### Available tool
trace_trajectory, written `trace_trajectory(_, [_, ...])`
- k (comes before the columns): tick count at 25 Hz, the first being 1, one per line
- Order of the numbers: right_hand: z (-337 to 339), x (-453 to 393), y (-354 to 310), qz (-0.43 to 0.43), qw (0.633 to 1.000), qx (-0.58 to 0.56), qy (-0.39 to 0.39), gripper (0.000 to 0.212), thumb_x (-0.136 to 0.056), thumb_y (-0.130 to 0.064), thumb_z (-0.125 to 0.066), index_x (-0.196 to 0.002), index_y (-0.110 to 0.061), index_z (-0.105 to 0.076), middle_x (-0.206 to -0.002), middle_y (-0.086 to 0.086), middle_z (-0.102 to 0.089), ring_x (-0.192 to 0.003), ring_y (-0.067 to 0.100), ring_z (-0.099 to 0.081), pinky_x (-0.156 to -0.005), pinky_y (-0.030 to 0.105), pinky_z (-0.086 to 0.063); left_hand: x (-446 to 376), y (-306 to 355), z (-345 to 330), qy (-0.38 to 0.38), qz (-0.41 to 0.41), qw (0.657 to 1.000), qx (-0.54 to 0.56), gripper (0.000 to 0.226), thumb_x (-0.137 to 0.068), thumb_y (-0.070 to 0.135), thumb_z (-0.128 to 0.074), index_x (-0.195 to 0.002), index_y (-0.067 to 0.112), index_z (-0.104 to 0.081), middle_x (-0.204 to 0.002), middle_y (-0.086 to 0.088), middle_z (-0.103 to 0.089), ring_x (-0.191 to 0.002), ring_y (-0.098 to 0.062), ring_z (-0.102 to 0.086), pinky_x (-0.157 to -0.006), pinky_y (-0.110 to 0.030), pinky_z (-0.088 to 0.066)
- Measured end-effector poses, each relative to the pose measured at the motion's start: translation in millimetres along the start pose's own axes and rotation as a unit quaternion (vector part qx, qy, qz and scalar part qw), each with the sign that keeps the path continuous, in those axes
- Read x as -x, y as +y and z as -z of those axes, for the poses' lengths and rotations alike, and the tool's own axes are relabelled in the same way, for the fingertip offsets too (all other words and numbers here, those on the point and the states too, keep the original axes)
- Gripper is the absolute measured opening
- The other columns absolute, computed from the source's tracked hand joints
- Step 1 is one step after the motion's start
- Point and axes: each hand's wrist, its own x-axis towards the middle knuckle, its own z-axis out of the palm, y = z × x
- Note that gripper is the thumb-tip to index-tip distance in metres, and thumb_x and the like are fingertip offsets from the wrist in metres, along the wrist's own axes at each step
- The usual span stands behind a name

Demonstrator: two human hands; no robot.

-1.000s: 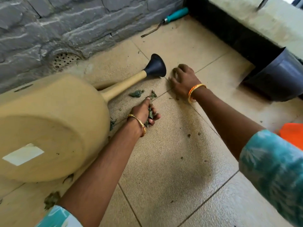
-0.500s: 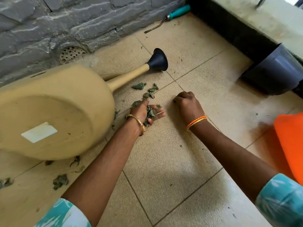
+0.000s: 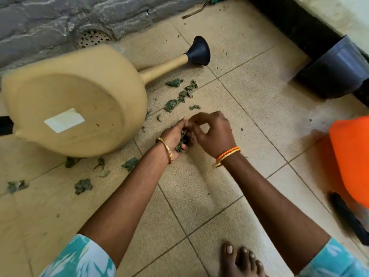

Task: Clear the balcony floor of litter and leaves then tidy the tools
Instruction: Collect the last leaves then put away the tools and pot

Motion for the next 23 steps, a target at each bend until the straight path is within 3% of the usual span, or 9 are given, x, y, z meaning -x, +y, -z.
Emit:
trace_trajectory(3, [3,-41,10,-0.021,0.999,0.033,-0.012,0.032,-0.085,-0.019,-0.058,-0.116,-0.013,-0.061,-0.118,0.009,-0.057,-0.11,0.022,-0.047,-0.089,0.034,-0.043,2,6,15,0.019,0.004,1.0,0.024,0.038,-0.097,0.033,-0.049,-0.063,0.02,-0.04,-0.045,0.006,-0.04,-0.032,-0.007,-0.037,-0.032,-0.01,-0.021])
trace_trajectory(6, [-5,-83,14,-0.008,0.965,0.171,-0.197,0.074,-0.076,-0.019,-0.064,-0.143,-0.021,-0.033,-0.151,0.013,-0.02,-0.138,0.033,-0.018,-0.111,0.05,-0.027,7,9,29,0.025,0.019,0.998,0.046,0.041,-0.097,0.028,-0.044,-0.058,0.021,-0.033,-0.038,0.008,-0.033,-0.028,-0.007,-0.031,-0.033,-0.008,-0.018])
trace_trajectory(9, [-16,-95,18,0.027,0.929,0.227,-0.292,0.078,-0.08,-0.013,-0.06,-0.147,-0.025,-0.023,-0.157,0.01,-0.003,-0.143,0.034,-0.003,-0.113,0.054,-0.013,10,6,42,0.024,0.032,0.995,0.093,0.042,-0.094,0.022,-0.041,-0.054,0.021,-0.03,-0.035,0.008,-0.029,-0.028,-0.008,-0.028,-0.035,-0.008,-0.019])
trace_trajectory(10, [-20,-92,23,0.041,0.932,0.222,-0.282,0.072,-0.083,-0.011,-0.058,-0.147,-0.023,-0.027,-0.156,0.011,-0.007,-0.143,0.035,-0.009,-0.114,0.052,-0.016,10,6,46,0.022,0.032,0.994,0.106,0.042,-0.094,0.022,-0.041,-0.053,0.02,-0.03,-0.035,0.007,-0.029,-0.028,-0.009,-0.027,-0.036,-0.008,-0.021])
trace_trajectory(12, [-25,-80,36,0.078,0.964,0.169,-0.19,0.052,-0.088,-0.005,-0.052,-0.138,-0.014,-0.045,-0.149,0.018,-0.03,-0.134,0.038,-0.031,-0.11,0.047,-0.031,9,3,51,0.014,0.029,0.991,0.129,0.042,-0.093,0.022,-0.041,-0.052,0.02,-0.031,-0.036,0.007,-0.03,-0.029,-0.01,-0.027,-0.04,-0.012,-0.024])
trace_trajectory(15, [-23,-65,52,0.116,0.984,0.125,-0.042,0.028,-0.086,0.002,-0.054,-0.11,-0.002,-0.068,-0.116,0.023,-0.062,-0.109,0.04,-0.056,-0.092,0.041,-0.046,10,-2,51,-0.011,0.029,0.988,0.149,0.042,-0.094,0.024,-0.041,-0.052,0.02,-0.033,-0.038,0.007,-0.032,-0.03,-0.01,-0.028,-0.049,-0.022,-0.026])
trace_trajectory(19, [-11,-47,34,0.059,0.996,0.045,0.042,0.02,-0.079,0.005,-0.062,-0.093,-0.002,-0.074,-0.094,0.016,-0.071,-0.089,0.03,-0.066,-0.081,0.024,-0.045,15,-4,44,-0.031,0.027,0.982,0.185,0.042,-0.095,0.026,-0.042,-0.054,0.019,-0.038,-0.04,0.006,-0.035,-0.03,-0.01,-0.029,-0.058,-0.026,-0.041])
trace_trajectory(21, [-1,-22,12,0.003,0.997,-0.043,0.07,0.016,-0.079,0.001,-0.067,-0.091,-0.008,-0.075,-0.092,0.004,-0.071,-0.084,0.012,-0.065,-0.077,0.014,-0.047,18,-4,38,-0.026,0.024,0.985,0.167,0.04,-0.097,0.03,-0.043,-0.059,0.018,-0.042,-0.043,0.005,-0.039,-0.032,-0.009,-0.03,-0.052,-0.023,-0.046])
trace_trajectory(23, [4,7,-9,-0.028,0.992,-0.12,0.03,0.014,-0.079,-0.004,-0.071,-0.089,-0.012,-0.075,-0.088,-0.006,-0.07,-0.081,0.002,-0.065,-0.073,0.009,-0.049,20,-7,33,-0.016,0.019,0.993,0.115,0.04,-0.097,0.04,-0.042,-0.066,0.016,-0.049,-0.049,0.004,-0.044,-0.036,-0.01,-0.035,-0.04,-0.017,-0.04])
